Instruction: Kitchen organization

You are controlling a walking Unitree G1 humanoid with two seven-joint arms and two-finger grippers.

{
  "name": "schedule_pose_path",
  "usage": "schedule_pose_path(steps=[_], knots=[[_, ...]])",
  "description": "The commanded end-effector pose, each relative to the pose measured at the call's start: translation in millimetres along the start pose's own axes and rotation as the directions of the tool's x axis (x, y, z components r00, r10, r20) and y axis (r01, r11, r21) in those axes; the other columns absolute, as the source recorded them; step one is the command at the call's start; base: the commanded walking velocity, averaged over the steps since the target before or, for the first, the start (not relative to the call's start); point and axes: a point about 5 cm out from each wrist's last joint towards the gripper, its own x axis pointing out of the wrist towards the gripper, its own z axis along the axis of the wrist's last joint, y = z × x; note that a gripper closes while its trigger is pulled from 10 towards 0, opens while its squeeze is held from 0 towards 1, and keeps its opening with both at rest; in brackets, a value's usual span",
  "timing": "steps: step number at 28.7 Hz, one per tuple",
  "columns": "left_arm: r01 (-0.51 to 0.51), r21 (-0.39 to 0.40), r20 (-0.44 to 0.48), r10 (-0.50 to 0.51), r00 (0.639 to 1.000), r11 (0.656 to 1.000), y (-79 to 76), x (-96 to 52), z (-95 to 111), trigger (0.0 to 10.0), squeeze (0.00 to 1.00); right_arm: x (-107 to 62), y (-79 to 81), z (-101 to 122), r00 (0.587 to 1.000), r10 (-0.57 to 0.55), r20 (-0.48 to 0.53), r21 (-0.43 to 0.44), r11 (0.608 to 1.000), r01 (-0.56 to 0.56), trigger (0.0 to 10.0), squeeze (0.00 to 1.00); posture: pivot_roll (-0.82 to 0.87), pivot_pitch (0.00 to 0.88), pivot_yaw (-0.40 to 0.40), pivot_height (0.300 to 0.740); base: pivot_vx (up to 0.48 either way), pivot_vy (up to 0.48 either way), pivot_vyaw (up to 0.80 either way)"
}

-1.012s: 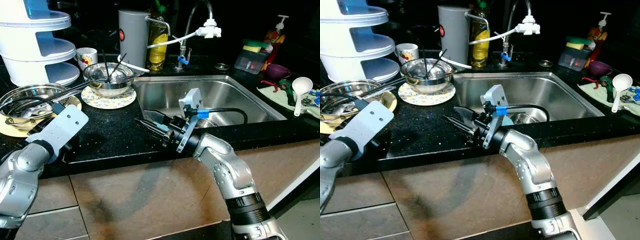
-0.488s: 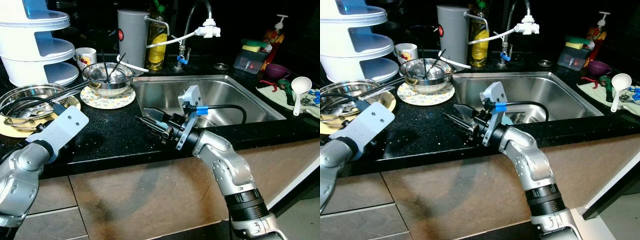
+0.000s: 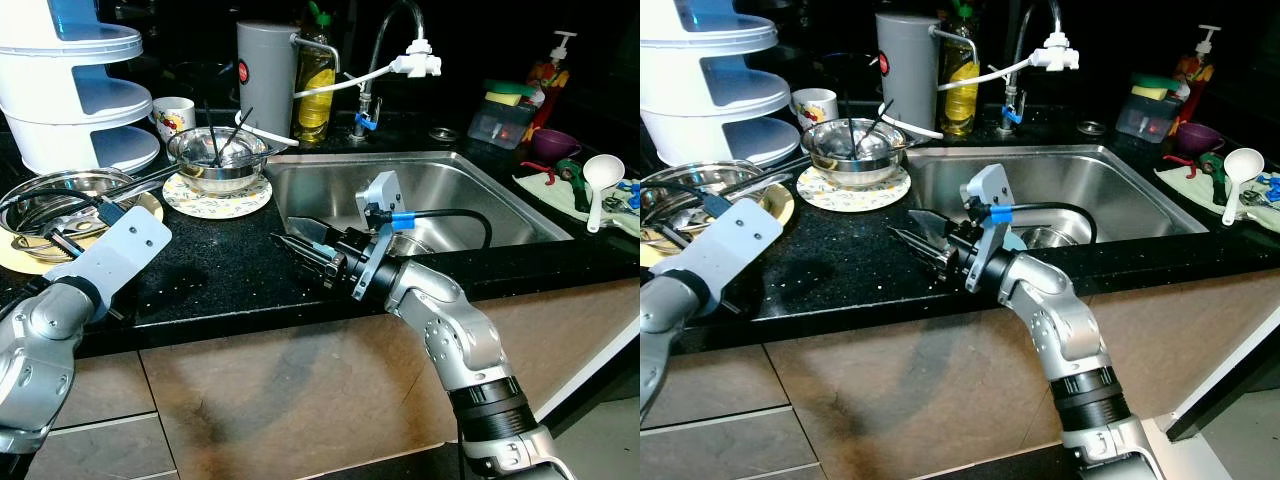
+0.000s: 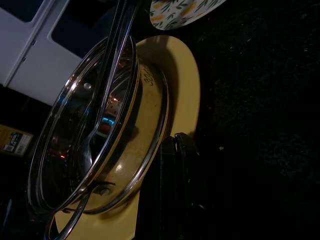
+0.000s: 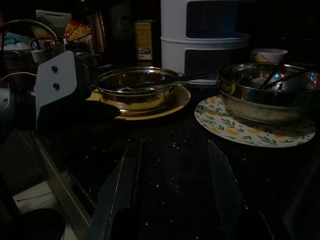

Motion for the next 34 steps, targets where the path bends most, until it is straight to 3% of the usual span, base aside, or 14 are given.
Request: schedule_pose_path(steps=[1, 7, 12, 16, 17, 19, 20, 21, 22, 24, 26, 30, 31, 34], knots=[[0.086, 0.009, -0.046, -0.086, 0.995, 0.996, -17.1, 1.4, -10, 0.0, 0.00, -2.7, -4.3, 1, 1.000, -0.016, -0.001, -0.001, 1.000, 0.016, 10.0, 0.00, 0.03, 0.133, -0.094, 0.740, 0.000, 0.000, 0.00], [0.107, 0.018, -0.011, -0.107, 0.994, 0.994, -21.6, 1.9, -3, 0.0, 0.00, -2.7, -5.3, 1, 1.000, -0.020, -0.005, 0.001, 1.000, 0.020, 10.0, 0.00, 0.03, 0.138, -0.094, 0.740, 0.000, 0.000, 0.00], [0.132, -0.027, 0.124, -0.128, 0.984, 0.991, -28.2, 2.4, 19, 0.0, 0.00, -2.6, -6.6, 1, 1.000, -0.027, -0.002, 0.001, 1.000, 0.027, 10.0, 0.00, 0.03, 0.137, -0.093, 0.740, 0.000, 0.000, 0.00], [0.102, -0.088, 0.223, -0.080, 0.971, 0.991, -21.1, 2.5, 38, 0.0, 0.00, -2.4, -8.2, 3, 0.999, -0.033, 0.006, 0.002, 0.999, 0.033, 10.0, 0.00, 0.03, 0.138, -0.092, 0.740, 0.000, 0.000, 0.00], [0.037, -0.155, 0.287, 0.009, 0.958, 0.987, -8.6, 1.7, 50, 1.7, 0.00, -2.5, -8.7, 3, 0.999, -0.035, 0.007, 0.001, 0.999, 0.035, 10.0, 0.00, 0.03, 0.141, -0.092, 0.740, 0.000, 0.000, 0.00], [0.006, -0.192, 0.313, 0.055, 0.948, 0.981, -1.2, 0.8, 55, 1.7, 0.00, -2.6, -8.8, 3, 0.999, -0.036, 0.007, 0.001, 0.999, 0.036, 10.0, 0.00, 0.03, 0.141, -0.092, 0.740, 0.000, 0.000, 0.00], [-0.032, -0.228, 0.332, 0.109, 0.937, 0.973, 7.1, 0.1, 59, 8.9, 0.00, -2.7, -9.0, 3, 0.999, -0.036, 0.007, 0.001, 0.999, 0.036, 10.0, 0.00, 0.03, 0.144, -0.092, 0.740, 0.000, 0.000, 0.00], [-0.157, -0.366, 0.358, 0.294, 0.886, 0.917, 36.7, -3.9, 68, 10.0, 0.00, -3.2, -9.4, 4, 0.999, -0.039, 0.008, 0.002, 0.999, 0.039, 10.0, 0.00, 0.03, 0.144, -0.092, 0.740, 0.000, 0.000, 0.00], [-0.157, -0.366, 0.358, 0.294, 0.886, 0.917, 36.7, -3.9, 68, 10.0, 0.00, -3.2, -9.4, 4, 0.999, -0.039, 0.008, 0.002, 0.999, 0.039, 10.0, 0.00, 0.03, 0.144, -0.092, 0.740, 0.000, 0.000, 0.00], [-0.243, -0.445, 0.349, 0.417, 0.839, 0.862, 60.0, -7.9, 70, 10.0, 0.00, -3.1, -9.8, 4, 0.999, -0.040, 0.008, 0.002, 0.999, 0.040, 10.0, 0.00, 0.03, 0.148, -0.092, 0.740, 0.000, 0.000, 0.00], [-0.276, -0.484, 0.335, 0.468, 0.818, 0.830, 73.9, -9.9, 70, 10.0, 0.00, -3.1, -10.0, 4, 0.999, -0.041, 0.009, 0.002, 0.999, 0.041, 10.0, 0.00, 0.03, 0.148, -0.092, 0.740, 0.000, 0.000, 0.00], [-0.408, -0.480, 0.217, 0.555, 0.803, 0.777, 112.8, -9.5, 48, 10.0, 0.00, -2.4, -10.3, 4, 0.999, -0.045, 0.013, 0.007, 0.999, 0.045, 10.0, 0.00, 0.03, 0.149, -0.091, 0.740, 0.000, 0.000, 0.00], [-0.408, -0.480, 0.217, 0.555, 0.803, 0.777, 112.8, -9.5, 48, 10.0, 0.00, -2.4, -10.3, 4, 0.999, -0.045, 0.013, 0.007, 0.999, 0.045, 10.0, 0.00, 0.03, 0.149, -0.091, 0.740, 0.000, 0.000, 0.00], [-0.537, -0.353, -0.050, 0.558, 0.828, 0.766, 140.0, 0.7, -8, 10.0, 0.00, -1.5, -10.1, 4, 0.999, -0.044, 0.019, 0.012, 0.999, 0.044, 10.0, 0.00, 0.04, 0.151, -0.090, 0.740, 0.000, 0.000, 0.00]])
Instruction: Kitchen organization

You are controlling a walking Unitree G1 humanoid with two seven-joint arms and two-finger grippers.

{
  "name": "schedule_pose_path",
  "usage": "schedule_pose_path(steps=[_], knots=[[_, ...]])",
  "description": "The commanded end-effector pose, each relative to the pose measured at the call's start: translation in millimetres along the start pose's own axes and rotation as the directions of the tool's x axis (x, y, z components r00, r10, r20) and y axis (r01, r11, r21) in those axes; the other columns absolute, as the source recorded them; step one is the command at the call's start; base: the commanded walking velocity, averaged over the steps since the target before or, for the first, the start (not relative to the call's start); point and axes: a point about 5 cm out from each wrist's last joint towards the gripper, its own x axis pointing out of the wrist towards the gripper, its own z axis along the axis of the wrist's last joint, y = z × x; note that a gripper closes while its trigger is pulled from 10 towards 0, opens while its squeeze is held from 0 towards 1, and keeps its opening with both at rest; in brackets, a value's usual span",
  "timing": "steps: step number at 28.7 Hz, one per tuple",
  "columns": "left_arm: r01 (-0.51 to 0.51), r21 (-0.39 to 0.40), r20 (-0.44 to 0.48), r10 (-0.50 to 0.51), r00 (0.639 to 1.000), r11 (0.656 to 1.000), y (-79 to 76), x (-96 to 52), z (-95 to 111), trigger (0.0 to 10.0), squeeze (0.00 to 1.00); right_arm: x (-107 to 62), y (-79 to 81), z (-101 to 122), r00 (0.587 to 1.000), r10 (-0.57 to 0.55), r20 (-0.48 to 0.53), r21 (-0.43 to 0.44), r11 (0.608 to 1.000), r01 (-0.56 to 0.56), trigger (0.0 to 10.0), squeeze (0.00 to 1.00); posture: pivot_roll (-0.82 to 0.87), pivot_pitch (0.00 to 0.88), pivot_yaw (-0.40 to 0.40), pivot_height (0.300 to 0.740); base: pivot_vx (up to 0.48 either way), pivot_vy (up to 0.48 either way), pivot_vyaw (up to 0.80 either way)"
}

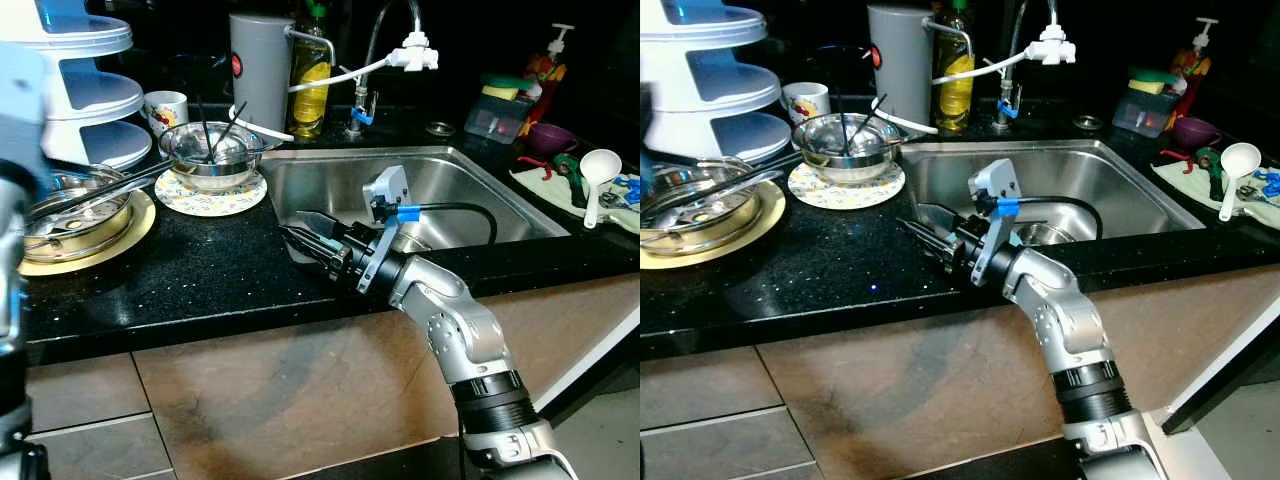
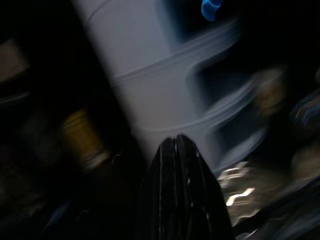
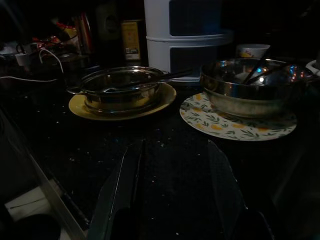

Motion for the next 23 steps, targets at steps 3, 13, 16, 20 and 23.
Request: schedule_pose_path(steps=[3, 13, 16, 20, 23], knots=[[-0.073, 0.050, -0.226, 0.083, 0.971, 0.996, 32.9, 11.1, -52, 10.0, 0.00, -2.3, -2.5, 1, 1.000, -0.010, 0.007, 0.001, 1.000, 0.010, 10.0, 0.00, 0.04, 0.153, -0.091, 0.740, 0.000, 0.000, 0.00], [0.152, -0.264, -0.030, -0.165, 0.986, 0.953, -4.1, 21.4, -38, 10.0, 0.00, -4.8, -1.6, 0, 1.000, -0.019, 0.010, 0.002, 1.000, 0.019, 10.0, 0.00, 0.03, 0.164, -0.076, 0.740, 0.000, 0.000, 0.00], [0.207, -0.279, 0.044, -0.203, 0.978, 0.938, -18.0, 22.7, -23, 10.0, 0.93, -5.3, -2.0, 1, 1.000, -0.021, 0.010, 0.002, 1.000, 0.021, 10.0, 0.00, 0.03, 0.164, -0.078, 0.740, 0.000, 0.000, 0.00], [0.353, -0.278, 0.162, -0.318, 0.934, 0.894, -51.8, 24.8, 2, 10.0, 1.00, -5.7, -2.0, 1, 1.000, -0.023, 0.010, 0.003, 1.000, 0.023, 10.0, 0.00, 0.03, 0.161, -0.079, 0.740, 0.000, 0.000, 0.00], [0.469, -0.172, 0.166, -0.444, 0.881, 0.866, -86.1, 22.8, 3, 10.0, 1.00, -4.3, -0.4, 0, 1.000, -0.022, 0.012, 0.006, 1.000, 0.022, 10.0, 0.00, 0.03, 0.161, -0.079, 0.740, 0.000, 0.000, 0.00]])
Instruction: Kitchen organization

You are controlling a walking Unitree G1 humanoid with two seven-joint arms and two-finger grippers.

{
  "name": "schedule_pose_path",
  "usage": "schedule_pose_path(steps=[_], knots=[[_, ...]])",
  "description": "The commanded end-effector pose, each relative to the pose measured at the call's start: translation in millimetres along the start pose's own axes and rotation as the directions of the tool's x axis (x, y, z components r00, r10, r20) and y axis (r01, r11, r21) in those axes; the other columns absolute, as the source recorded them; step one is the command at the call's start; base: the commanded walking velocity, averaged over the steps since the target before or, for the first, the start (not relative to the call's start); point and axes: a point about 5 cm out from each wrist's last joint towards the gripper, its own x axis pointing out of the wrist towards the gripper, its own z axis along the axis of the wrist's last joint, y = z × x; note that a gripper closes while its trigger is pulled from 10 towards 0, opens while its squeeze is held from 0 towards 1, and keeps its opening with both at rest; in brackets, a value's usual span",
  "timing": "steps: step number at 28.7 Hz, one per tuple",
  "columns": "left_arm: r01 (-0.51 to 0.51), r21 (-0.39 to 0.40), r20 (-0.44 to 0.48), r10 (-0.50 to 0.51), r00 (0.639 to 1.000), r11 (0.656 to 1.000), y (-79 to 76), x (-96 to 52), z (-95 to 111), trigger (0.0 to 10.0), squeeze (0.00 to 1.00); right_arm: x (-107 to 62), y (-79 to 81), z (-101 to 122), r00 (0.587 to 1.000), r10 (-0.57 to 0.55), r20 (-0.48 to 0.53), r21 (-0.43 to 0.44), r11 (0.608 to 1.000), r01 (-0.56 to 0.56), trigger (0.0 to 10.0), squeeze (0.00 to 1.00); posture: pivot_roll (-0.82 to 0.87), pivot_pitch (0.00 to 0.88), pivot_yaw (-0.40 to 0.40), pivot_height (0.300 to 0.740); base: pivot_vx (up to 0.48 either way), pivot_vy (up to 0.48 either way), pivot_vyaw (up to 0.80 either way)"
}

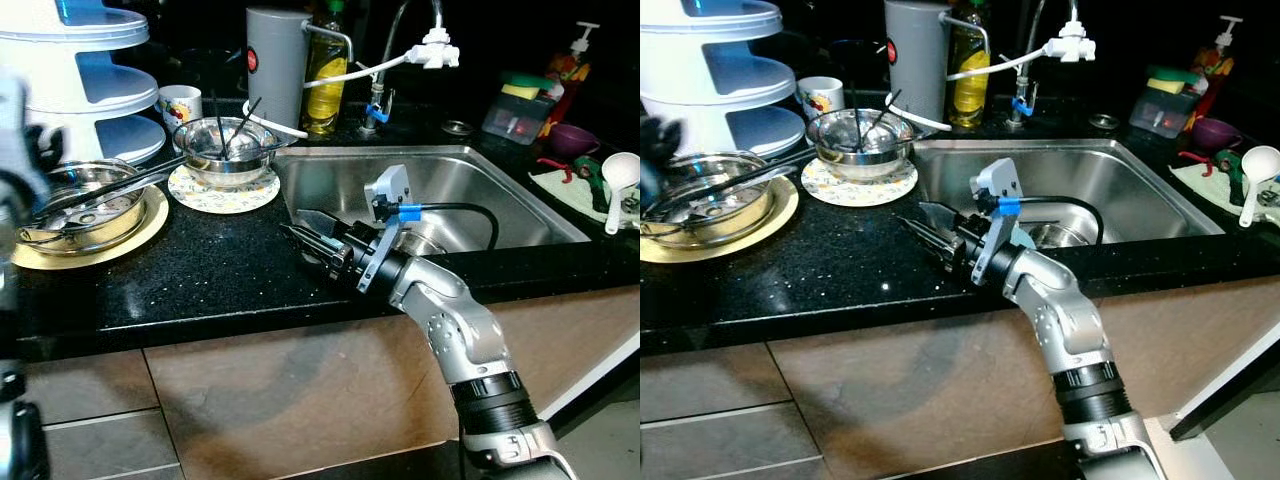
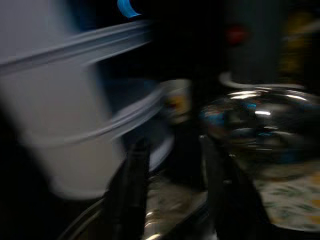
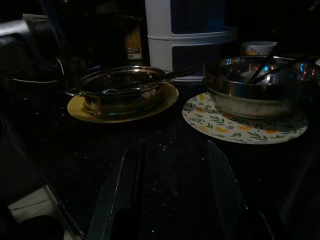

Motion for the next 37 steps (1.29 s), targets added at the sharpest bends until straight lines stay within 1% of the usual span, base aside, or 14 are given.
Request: schedule_pose_path(steps=[1, 3, 4, 8, 11, 12, 13, 14, 20, 26, 28, 30, 36, 37], knots=[[0.066, 0.038, -0.023, -0.065, 0.998, 0.997, -14.8, 3.5, -7, 10.0, 1.00, -1.9, 0.9, 0, 1.000, -0.001, 0.007, 0.004, 1.000, 0.001, 10.0, 0.00, 0.03, 0.161, -0.079, 0.740, 0.000, 0.000, 0.00], [0.125, 0.121, -0.054, -0.119, 0.991, 0.985, -32.7, 8.3, -14, 10.0, 1.00, -0.9, 2.6, 0, 1.000, 0.002, 0.009, 0.007, 1.000, -0.002, 10.0, 0.00, 0.03, 0.157, -0.075, 0.740, 0.000, 0.000, 0.00], [0.125, 0.121, -0.054, -0.119, 0.991, 0.985, -32.7, 8.3, -14, 10.0, 1.00, -0.9, 2.6, 0, 1.000, 0.002, 0.009, 0.007, 1.000, -0.002, 10.0, 0.00, 0.03, 0.157, -0.075, 0.740, 0.000, 0.000, 0.00], [0.207, 0.191, -0.073, -0.197, 0.978, 0.959, -58.8, 14.2, -14, 10.0, 1.00, -1.4, 4.4, 0, 1.000, 0.004, 0.009, 0.008, 1.000, -0.004, 10.0, 0.00, 0.02, 0.153, -0.069, 0.740, 0.000, 0.000, 0.00], [0.244, 0.228, -0.091, -0.228, 0.969, 0.943, -67.2, 14.8, -14, 10.0, 1.00, -2.4, 4.4, 0, 1.000, 0.002, 0.009, 0.007, 1.000, -0.002, 10.0, 0.00, 0.02, 0.150, -0.067, 0.740, 0.000, 0.000, 0.00], [0.279, 0.258, -0.117, -0.257, 0.959, 0.925, -73.6, 14.1, -17, 10.0, 0.41, -3.3, 4.5, 0, 1.000, 0.000, 0.009, 0.007, 1.000, 0.000, 10.0, 0.00, 0.02, 0.149, -0.065, 0.740, 0.000, 0.000, 0.00], [0.288, 0.270, -0.122, -0.264, 0.957, 0.919, -75.4, 13.8, -17, 10.0, 0.18, -3.6, 4.5, 0, 1.000, 0.000, 0.009, 0.008, 1.000, 0.000, 10.0, 0.00, 0.02, 0.149, -0.065, 0.740, 0.000, 0.000, 0.00], [0.292, 0.279, -0.127, -0.266, 0.956, 0.915, -76.2, 13.5, -18, 10.0, 0.00, -3.7, 4.6, 0, 1.000, -0.001, 0.008, 0.008, 1.000, 0.001, 10.0, 0.00, 0.02, 0.148, -0.065, 0.740, 0.000, 0.000, 0.00], [0.274, 0.322, -0.154, -0.236, 0.960, 0.906, -75.0, 12.2, -27, 10.0, 0.00, -3.8, 6.6, -2, 1.000, 0.001, 0.008, 0.013, 1.000, -0.001, 10.0, 0.00, 0.02, 0.142, -0.060, 0.740, 0.000, 0.000, 0.00], [0.254, 0.363, -0.195, -0.193, 0.962, 0.897, -67.9, 9.2, -36, 10.0, 0.00, -2.6, 9.6, -4, 1.000, -0.004, 0.015, 0.028, 1.000, 0.003, 10.0, 0.00, 0.03, 0.139, -0.048, 0.740, 0.000, 0.000, 0.00], [0.254, 0.381, -0.213, -0.183, 0.960, 0.889, -66.1, 8.5, -40, 10.0, 0.00, -2.2, 9.5, -5, 1.000, -0.007, 0.016, 0.035, 0.999, 0.006, 10.0, 0.00, 0.03, 0.139, -0.048, 0.740, 0.000, 0.000, 0.00], [0.247, 0.430, -0.244, -0.151, 0.958, 0.868, -62.0, 7.8, -44, 10.0, 0.00, -1.9, 9.1, -5, 1.000, -0.008, 0.017, 0.040, 0.999, 0.007, 10.0, 0.00, 0.03, 0.141, -0.049, 0.740, 0.000, 0.000, 0.00], [0.248, 0.454, -0.281, -0.127, 0.951, 0.856, -58.2, 5.3, -51, 10.0, 0.00, -1.5, 8.9, -5, 1.000, -0.007, 0.018, 0.045, 0.999, 0.006, 10.0, 0.00, 0.03, 0.143, -0.055, 0.740, 0.000, 0.000, 0.00], [0.245, 0.473, -0.289, -0.114, 0.951, 0.846, -55.9, 4.3, -53, 10.0, 0.00, -1.3, 9.0, -4, 1.000, -0.006, 0.019, 0.047, 0.999, 0.005, 10.0, 0.00, 0.03, 0.143, -0.055, 0.740, 0.000, 0.000, 0.00]])
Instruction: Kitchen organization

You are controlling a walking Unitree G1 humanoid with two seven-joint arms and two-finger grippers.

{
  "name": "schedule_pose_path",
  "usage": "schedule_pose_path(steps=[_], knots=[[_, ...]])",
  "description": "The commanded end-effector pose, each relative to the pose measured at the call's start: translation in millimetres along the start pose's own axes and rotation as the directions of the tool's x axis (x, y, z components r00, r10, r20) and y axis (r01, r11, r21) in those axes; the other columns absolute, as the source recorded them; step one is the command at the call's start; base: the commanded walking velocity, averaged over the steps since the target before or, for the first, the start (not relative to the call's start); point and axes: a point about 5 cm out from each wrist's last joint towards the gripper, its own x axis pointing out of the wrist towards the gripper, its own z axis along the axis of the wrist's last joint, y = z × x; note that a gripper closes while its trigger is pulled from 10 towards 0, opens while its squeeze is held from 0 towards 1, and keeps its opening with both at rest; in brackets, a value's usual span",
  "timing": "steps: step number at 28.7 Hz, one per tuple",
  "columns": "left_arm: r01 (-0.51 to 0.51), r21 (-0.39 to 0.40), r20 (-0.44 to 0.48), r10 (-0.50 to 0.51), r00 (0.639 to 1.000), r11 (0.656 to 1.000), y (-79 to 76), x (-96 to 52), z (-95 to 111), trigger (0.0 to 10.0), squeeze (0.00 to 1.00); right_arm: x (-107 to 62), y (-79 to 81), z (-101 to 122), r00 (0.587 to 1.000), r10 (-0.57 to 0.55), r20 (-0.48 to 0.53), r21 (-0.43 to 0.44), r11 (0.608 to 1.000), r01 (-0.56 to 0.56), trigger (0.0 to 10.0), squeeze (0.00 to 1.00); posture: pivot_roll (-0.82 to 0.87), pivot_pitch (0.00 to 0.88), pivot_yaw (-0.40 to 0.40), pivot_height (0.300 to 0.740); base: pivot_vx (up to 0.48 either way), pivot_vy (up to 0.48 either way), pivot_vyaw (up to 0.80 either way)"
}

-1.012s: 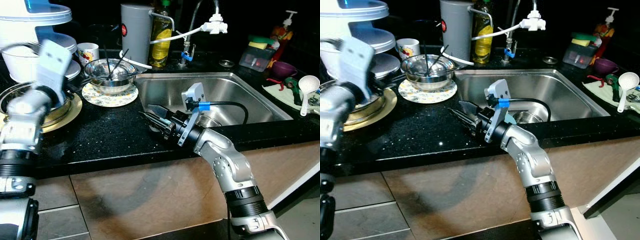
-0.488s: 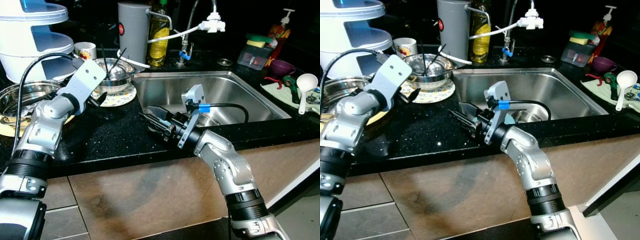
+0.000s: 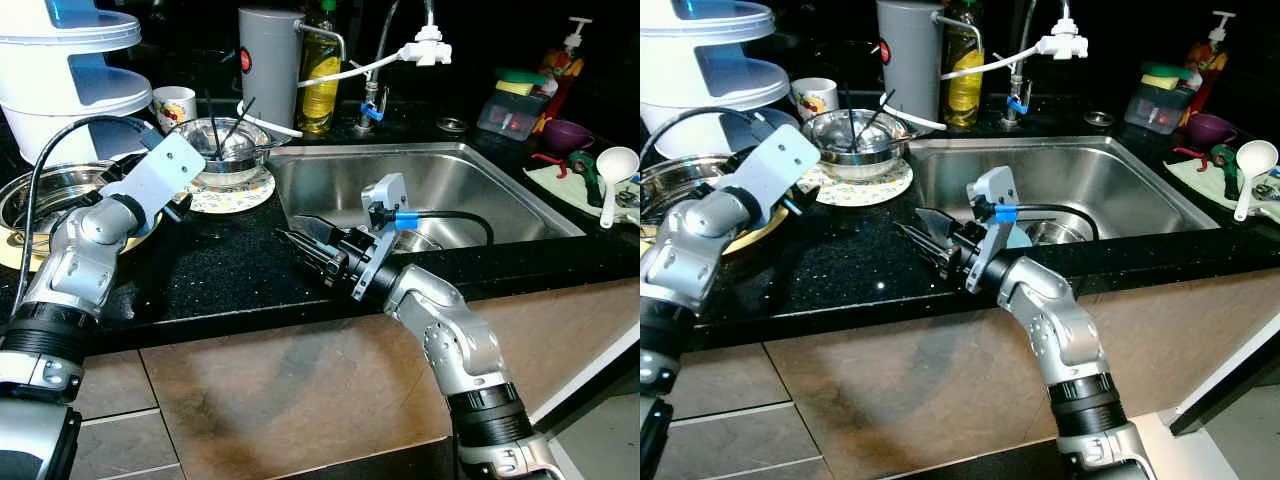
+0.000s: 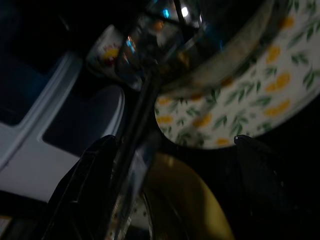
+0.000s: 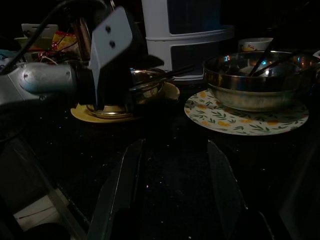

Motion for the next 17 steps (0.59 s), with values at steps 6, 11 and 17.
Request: schedule_pose_path(steps=[6, 11, 17], knots=[[-0.014, 0.058, -0.071, 0.018, 0.997, 0.998, 3.2, -2.9, -13.2, 10.0, 0.00, -0.3, 0.7, 2.2, 1.000, 0.007, 0.009, 0.013, 1.000, -0.007, 10.0, 0.00, 0.03, 0.148, -0.060, 0.740, 0.000, 0.000, 0.00], [-0.012, 0.068, -0.089, 0.019, 0.996, 0.998, 3.9, -3.4, -16.4, 4.7, 0.00, -0.1, 0.5, 2.5, 1.000, 0.006, 0.010, 0.015, 1.000, -0.006, 10.0, 0.00, 0.03, 0.148, -0.060, 0.740, 0.000, 0.000, 0.00], [-0.017, 0.079, -0.099, 0.025, 0.995, 0.997, 5.2, -3.8, -17.4, 10.0, 0.00, -0.1, 0.1, 2.8, 1.000, 0.004, 0.011, 0.017, 1.000, -0.004, 10.0, 0.00, 0.03, 0.152, -0.059, 0.740, 0.000, 0.000, 0.00]])
